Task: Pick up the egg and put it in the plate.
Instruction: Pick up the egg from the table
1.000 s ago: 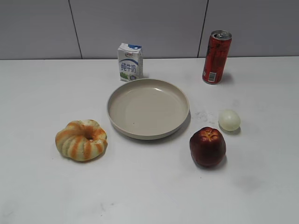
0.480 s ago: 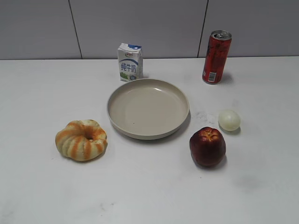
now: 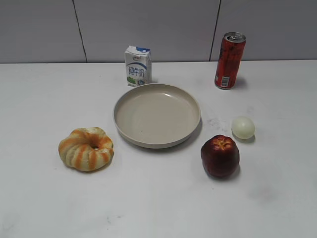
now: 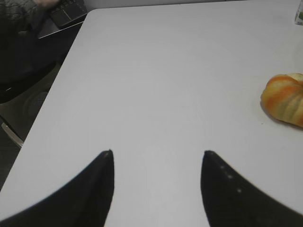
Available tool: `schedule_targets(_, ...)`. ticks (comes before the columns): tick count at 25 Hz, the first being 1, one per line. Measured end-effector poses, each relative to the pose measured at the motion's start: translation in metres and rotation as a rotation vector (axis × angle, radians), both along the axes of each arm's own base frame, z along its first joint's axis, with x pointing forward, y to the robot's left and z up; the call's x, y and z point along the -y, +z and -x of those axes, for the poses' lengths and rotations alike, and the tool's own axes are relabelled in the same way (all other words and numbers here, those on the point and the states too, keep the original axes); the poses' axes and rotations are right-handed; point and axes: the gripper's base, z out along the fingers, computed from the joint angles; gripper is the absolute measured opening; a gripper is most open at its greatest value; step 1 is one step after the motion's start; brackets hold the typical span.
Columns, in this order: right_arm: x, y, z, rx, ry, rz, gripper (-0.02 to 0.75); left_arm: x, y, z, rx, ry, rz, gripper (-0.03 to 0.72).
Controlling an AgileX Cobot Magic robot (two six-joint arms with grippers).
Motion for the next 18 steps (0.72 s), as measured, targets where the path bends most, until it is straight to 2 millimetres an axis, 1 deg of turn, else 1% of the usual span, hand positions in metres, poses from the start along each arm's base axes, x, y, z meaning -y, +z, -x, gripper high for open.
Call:
schedule_targets(1, -0.001, 0.003, -0.011, -0.028, 0.008, -0.005, 0.614, 0.000, 0.000, 0.000, 0.000, 0.000, 0.000, 0.446)
schedule_targets(4, -0.005, 0.003, -0.049, -0.165, 0.033, -0.016, 0.614, 0.000, 0.000, 0.000, 0.000, 0.000, 0.000, 0.446)
schedule_targets(8, -0.010, 0.002, -0.088, -0.284, 0.060, -0.044, 0.614, 0.000, 0.000, 0.000, 0.000, 0.000, 0.000, 0.446)
schedule_targets(10, -0.014, -0.003, -0.105, -0.328, 0.073, -0.057, 0.612, 0.000, 0.000, 0.000, 0.000, 0.000, 0.000, 0.446)
schedule_targets(12, -0.021, -0.009, -0.119, -0.360, 0.098, -0.048, 0.609, 0.000, 0.000, 0.000, 0.000, 0.000, 0.000, 0.446)
schedule_targets(15, -0.037, -0.027, -0.137, -0.413, 0.149, 0.008, 0.604, 0.000, 0.000, 0.000, 0.000, 0.000, 0.001, 0.446)
schedule_targets(18, -0.049, -0.053, -0.154, -0.490, 0.176, 0.052, 0.603, 0.000, 0.000, 0.000, 0.000, 0.000, 0.000, 0.446)
